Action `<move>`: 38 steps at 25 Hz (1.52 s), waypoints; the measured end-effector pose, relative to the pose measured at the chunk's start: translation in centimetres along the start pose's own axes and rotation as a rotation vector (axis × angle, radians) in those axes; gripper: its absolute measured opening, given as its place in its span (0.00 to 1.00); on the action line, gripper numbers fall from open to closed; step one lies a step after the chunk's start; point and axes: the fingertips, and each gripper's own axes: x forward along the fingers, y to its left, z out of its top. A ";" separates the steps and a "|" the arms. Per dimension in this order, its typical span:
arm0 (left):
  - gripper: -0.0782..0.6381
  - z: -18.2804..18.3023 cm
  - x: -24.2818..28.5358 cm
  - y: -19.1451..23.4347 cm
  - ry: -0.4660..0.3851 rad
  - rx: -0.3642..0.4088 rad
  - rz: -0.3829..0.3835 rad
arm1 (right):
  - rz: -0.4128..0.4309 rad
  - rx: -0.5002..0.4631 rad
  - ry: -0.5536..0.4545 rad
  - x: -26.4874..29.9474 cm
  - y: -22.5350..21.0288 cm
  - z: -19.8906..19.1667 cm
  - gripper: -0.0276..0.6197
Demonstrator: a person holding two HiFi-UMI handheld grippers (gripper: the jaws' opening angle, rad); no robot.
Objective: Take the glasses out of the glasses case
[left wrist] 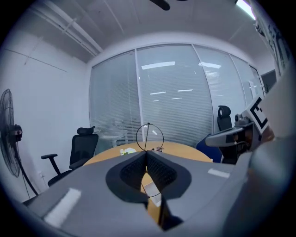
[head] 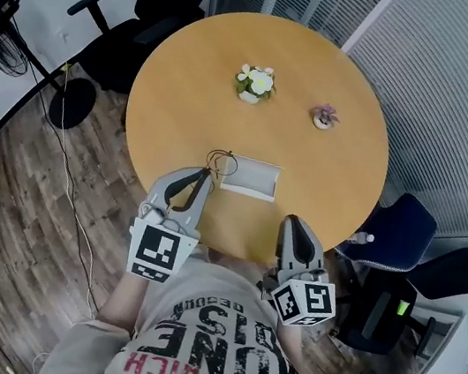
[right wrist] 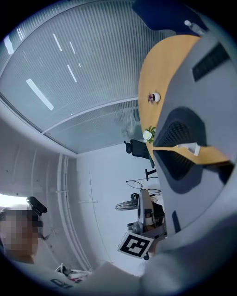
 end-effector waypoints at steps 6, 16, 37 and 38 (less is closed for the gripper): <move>0.13 1.9 -2.4 -3.2 -0.074 -0.049 0.054 | 0.015 -0.031 -0.023 -4.9 -0.4 1.0 0.09; 0.13 4.5 -8.4 -8.3 -0.197 -0.121 0.180 | 0.073 -0.065 -0.050 -11.7 -0.6 1.3 0.09; 0.13 3.5 -13.9 -11.5 -0.268 -0.173 0.247 | 0.086 -0.068 -0.086 -15.4 -0.9 2.0 0.09; 0.13 3.3 -14.1 -11.4 -0.267 -0.174 0.248 | 0.085 -0.072 -0.085 -15.4 -0.7 2.0 0.09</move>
